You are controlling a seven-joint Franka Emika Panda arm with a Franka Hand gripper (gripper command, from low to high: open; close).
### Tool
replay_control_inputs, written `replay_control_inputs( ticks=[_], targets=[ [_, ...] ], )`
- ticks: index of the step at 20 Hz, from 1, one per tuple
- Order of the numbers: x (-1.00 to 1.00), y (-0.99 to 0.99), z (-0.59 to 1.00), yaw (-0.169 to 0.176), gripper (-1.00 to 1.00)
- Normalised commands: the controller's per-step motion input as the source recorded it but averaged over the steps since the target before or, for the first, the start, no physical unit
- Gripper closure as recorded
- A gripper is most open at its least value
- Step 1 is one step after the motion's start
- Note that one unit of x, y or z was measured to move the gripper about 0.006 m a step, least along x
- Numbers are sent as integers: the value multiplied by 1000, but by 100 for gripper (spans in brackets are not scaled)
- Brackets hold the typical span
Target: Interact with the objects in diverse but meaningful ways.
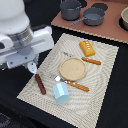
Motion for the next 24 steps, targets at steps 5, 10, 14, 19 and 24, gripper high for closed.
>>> replay_control_inputs(
  ticks=[5,10,14,19,24],
  targets=[
    [369,380,-62,0,100],
    [270,379,-176,0,100],
    [174,341,-285,0,100],
    [125,298,-328,0,100],
    [122,223,-344,0,100]
  ],
)
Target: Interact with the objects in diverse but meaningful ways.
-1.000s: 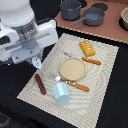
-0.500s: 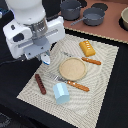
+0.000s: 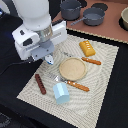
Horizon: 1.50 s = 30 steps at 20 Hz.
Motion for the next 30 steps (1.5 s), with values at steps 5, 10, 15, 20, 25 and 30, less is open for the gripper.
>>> replay_control_inputs(
  ticks=[5,10,15,20,25,30],
  targets=[
    [124,193,-296,0,100],
    [257,210,-45,-2,100],
    [268,210,55,-6,100],
    [234,242,369,0,-100],
    [176,192,417,0,-100],
    [193,223,381,0,-100]
  ],
)
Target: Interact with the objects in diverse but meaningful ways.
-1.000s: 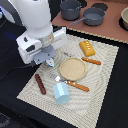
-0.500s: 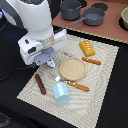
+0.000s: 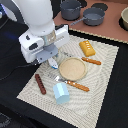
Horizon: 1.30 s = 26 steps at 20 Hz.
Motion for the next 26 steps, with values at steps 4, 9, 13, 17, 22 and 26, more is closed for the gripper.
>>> replay_control_inputs(
  ticks=[4,9,13,17,22,26],
  targets=[
    [504,579,583,0,-100],
    [757,626,594,-17,-100],
    [701,450,398,-29,-100],
    [753,450,375,-51,-100],
    [792,182,333,-80,-100],
    [907,109,513,-57,-100]
  ],
)
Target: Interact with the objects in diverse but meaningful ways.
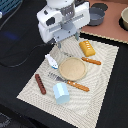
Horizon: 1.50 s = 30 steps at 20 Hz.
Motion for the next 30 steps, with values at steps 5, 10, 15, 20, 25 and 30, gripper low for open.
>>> replay_control_inputs(
  ticks=[5,10,15,20,25,30],
  targets=[
    [814,252,282,-63,-100],
    [762,419,0,-48,-100],
    [783,535,0,-18,-100],
    [781,587,0,-3,-100],
    [763,510,-5,-19,-100],
    [774,341,-82,-34,-100]
  ],
)
